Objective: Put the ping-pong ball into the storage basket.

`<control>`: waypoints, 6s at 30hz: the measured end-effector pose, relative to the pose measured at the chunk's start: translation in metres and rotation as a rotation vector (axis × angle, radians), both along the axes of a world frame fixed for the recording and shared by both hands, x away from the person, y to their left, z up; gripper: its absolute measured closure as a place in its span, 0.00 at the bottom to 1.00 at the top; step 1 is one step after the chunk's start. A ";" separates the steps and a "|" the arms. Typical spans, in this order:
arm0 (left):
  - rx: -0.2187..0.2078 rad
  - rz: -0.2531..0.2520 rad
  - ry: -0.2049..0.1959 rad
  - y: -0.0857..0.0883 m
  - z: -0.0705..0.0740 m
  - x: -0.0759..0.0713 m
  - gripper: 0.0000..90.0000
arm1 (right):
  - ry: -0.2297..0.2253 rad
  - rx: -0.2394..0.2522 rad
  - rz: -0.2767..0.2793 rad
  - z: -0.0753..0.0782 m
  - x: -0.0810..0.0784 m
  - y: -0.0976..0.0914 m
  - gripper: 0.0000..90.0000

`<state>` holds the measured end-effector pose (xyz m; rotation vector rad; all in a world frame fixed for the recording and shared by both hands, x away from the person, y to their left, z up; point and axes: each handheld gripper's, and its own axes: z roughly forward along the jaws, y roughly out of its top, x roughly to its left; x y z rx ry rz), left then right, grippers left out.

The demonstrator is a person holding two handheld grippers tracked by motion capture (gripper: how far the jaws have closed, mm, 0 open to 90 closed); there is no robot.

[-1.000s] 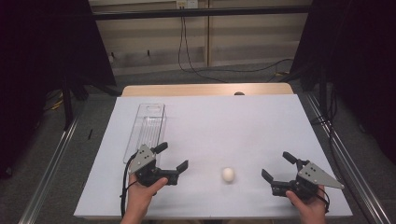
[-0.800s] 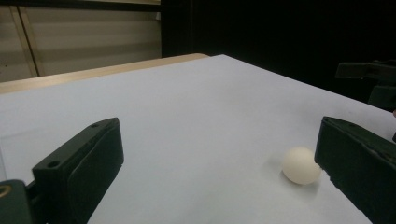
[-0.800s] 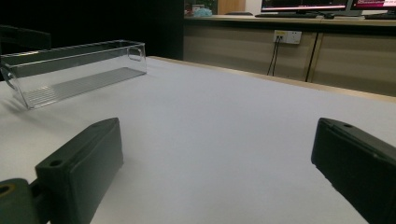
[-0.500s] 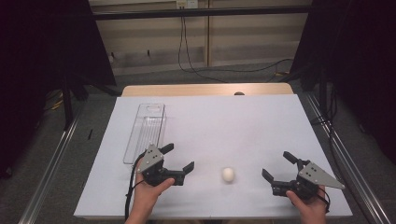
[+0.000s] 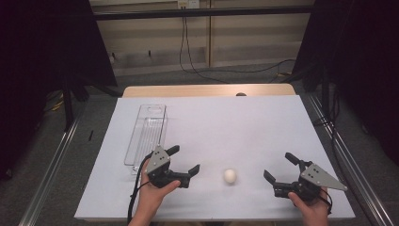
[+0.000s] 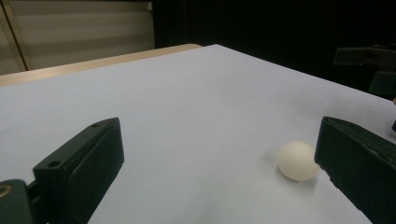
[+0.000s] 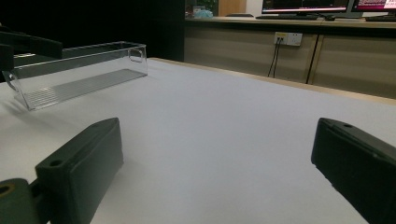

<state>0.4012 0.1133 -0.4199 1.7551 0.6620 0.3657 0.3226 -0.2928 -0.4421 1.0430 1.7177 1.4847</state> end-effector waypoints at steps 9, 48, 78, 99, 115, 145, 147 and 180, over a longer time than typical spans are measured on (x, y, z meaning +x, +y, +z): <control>0.010 -0.010 0.013 -0.010 -0.002 0.001 0.02 | -0.003 -0.004 0.006 0.000 0.000 0.000 0.02; 0.035 -0.039 0.057 -0.034 -0.009 0.008 0.02 | -0.005 0.002 0.020 0.001 0.001 0.002 0.02; 0.049 -0.070 0.080 -0.048 -0.012 0.009 0.02 | -0.002 0.003 0.020 0.000 0.003 0.003 0.02; 0.065 -0.084 0.081 -0.055 -0.012 0.009 0.02 | -0.002 0.006 0.024 0.000 0.003 0.004 0.02; 0.076 -0.081 0.084 -0.057 -0.012 0.008 0.02 | -0.002 0.000 0.025 -0.001 0.004 0.004 0.02; 0.116 -0.095 0.097 -0.065 -0.014 0.008 0.02 | -0.006 -0.005 0.029 0.000 0.004 0.004 0.02; 0.113 -0.100 0.096 -0.066 -0.014 0.009 0.02 | -0.004 -0.002 0.031 0.000 0.004 0.004 0.02; 0.124 -0.132 0.102 -0.081 -0.015 0.008 0.03 | 0.003 0.004 0.034 0.000 0.004 0.005 0.02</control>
